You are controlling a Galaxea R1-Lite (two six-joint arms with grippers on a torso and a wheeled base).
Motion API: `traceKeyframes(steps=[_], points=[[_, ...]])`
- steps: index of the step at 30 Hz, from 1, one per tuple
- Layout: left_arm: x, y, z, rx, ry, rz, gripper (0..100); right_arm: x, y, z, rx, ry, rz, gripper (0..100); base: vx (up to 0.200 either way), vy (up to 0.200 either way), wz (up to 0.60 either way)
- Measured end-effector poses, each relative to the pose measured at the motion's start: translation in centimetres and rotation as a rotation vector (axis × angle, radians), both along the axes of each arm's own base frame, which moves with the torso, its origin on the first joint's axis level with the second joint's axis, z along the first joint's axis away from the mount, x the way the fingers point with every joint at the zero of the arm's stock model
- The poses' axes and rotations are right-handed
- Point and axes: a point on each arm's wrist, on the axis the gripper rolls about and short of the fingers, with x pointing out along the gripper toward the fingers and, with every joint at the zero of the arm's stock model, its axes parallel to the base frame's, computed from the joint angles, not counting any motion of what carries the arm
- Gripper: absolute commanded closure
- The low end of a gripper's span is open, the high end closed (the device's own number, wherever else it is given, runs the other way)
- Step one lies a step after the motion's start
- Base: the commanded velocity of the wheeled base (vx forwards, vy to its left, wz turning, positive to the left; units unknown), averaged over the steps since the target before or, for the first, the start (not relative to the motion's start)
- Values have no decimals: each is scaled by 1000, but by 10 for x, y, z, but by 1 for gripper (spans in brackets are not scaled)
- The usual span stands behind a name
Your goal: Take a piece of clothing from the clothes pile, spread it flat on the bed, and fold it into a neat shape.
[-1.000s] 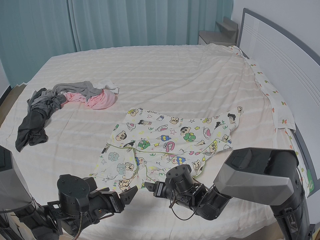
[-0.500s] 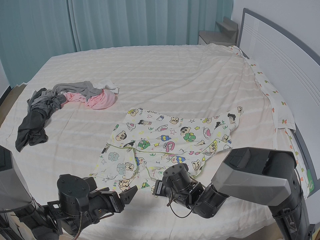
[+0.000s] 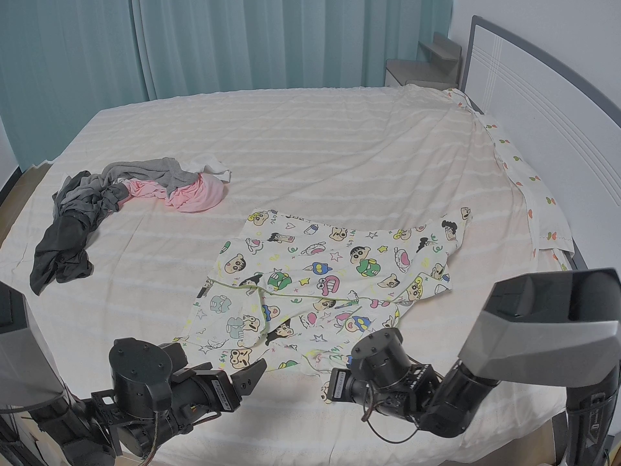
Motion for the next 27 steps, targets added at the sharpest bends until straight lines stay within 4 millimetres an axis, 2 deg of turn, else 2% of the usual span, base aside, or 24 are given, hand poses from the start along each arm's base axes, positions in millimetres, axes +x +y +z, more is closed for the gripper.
traceKeyframes(steps=[4, 10, 17, 21, 27], points=[[0, 0, -1, 1, 1, 0, 0, -18, -26, 13, 14, 38, 27, 100, 0, 0, 0], [0, 0, -2, 4, 2, 0, 0, -36, -76, 29, 40, 113, 31, 100, 0, 0, 0], [1, 0, -3, 8, 6, 1, 0, -53, -123, 32, 20, 174, 46, 100, 0, 0, 0], [1, -1, -3, 9, 7, 0, 0, -59, -137, 30, 9, 206, 51, 100, 0, 0, 0], [1, -1, -6, 16, 15, 2, 0, -67, -146, 20, -48, 244, 70, 100, 0, 0, 0]])
